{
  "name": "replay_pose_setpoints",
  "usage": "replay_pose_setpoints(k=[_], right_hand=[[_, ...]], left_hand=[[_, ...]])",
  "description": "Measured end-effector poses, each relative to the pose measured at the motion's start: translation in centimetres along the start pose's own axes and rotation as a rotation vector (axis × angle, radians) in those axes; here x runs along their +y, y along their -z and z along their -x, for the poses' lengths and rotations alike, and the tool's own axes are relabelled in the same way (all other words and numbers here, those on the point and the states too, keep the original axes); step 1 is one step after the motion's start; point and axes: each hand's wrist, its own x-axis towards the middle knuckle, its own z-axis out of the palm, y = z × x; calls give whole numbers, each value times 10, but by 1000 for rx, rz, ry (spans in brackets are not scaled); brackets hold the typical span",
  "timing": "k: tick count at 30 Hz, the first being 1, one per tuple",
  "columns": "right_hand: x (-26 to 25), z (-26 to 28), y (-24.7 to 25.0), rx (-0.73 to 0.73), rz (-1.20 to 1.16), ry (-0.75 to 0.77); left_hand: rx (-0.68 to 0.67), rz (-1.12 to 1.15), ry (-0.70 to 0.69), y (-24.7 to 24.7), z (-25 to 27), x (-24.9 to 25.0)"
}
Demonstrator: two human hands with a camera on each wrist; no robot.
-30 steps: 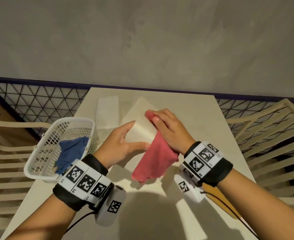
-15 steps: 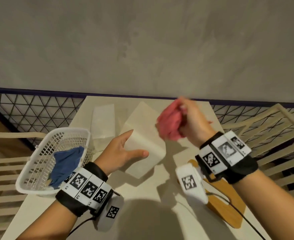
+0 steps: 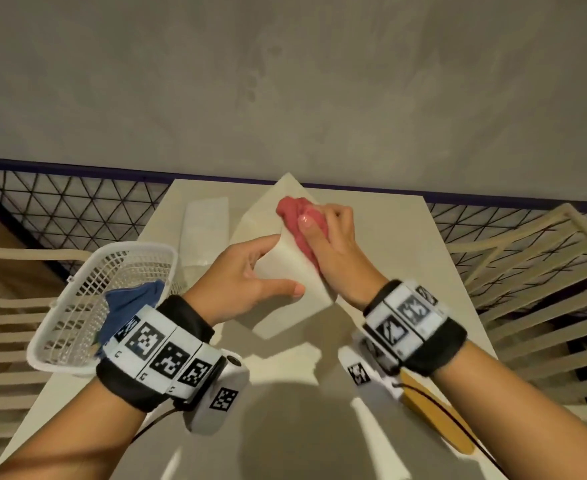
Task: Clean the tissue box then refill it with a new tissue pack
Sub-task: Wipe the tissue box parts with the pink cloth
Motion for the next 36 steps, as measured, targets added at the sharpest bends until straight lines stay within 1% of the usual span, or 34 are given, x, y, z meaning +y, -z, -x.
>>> replay_pose_setpoints(k=[2, 3, 5, 8, 9, 11, 13, 16, 17, 19, 21, 23, 24, 25, 27, 29, 31, 32, 34, 35, 36], right_hand=[[4, -18, 4, 48, -66, -123], [6, -22, 8, 65, -69, -156], [7, -14, 13, 33, -43, -118], [0, 12, 7, -53, 10, 49], [-2, 16, 4, -65, 24, 92], [-9, 12, 3, -43, 15, 138], [-6, -1, 9, -1, -37, 132], [17, -14, 24, 46, -153, -21], [23, -12, 27, 48, -204, -45], [23, 1, 25, 39, -276, -25], [19, 16, 18, 10, -317, 29], [16, 27, 10, -15, -279, 84], [18, 26, 7, -2, -256, 84], [21, 21, 6, 27, -273, 44], [30, 8, 7, 134, -402, -122], [37, -4, 18, 206, -703, -264], [39, -8, 31, 173, -1021, -352], [40, -8, 36, 142, -1102, -380], [41, -8, 41, 83, -1074, -369], [42, -9, 40, 71, -1037, -358], [41, -10, 39, 69, -1002, -337]], left_hand=[[16, 33, -27, -3, 3, 4], [25, 66, -40, -5, 5, 6], [51, 99, -50, -6, 6, 5], [75, 100, -21, -3, 1, 1], [73, 72, -7, -4, -1, 2], [53, 32, -14, -6, -3, 4], [38, 54, -42, -9, -1, 9], [69, 136, -110, -11, 6, 15], [76, 152, -118, -12, 7, 17], [92, 157, -106, -13, 5, 15], [108, 126, -70, -11, -3, 8], [120, 28, -56, -10, -8, 0], [116, -49, -58, -10, -10, -4], [100, -145, -64, -12, -8, -5], [29, -317, -110, -17, -3, -6], [-49, -434, -195, -21, 5, -3], [-50, -552, -285, -23, 10, -7], [-42, -607, -312, -23, 11, -7], [-51, -655, -300, -19, 11, -10], [-56, -600, -248, -17, 10, -10], [-65, -502, -168, -15, 9, -11]])
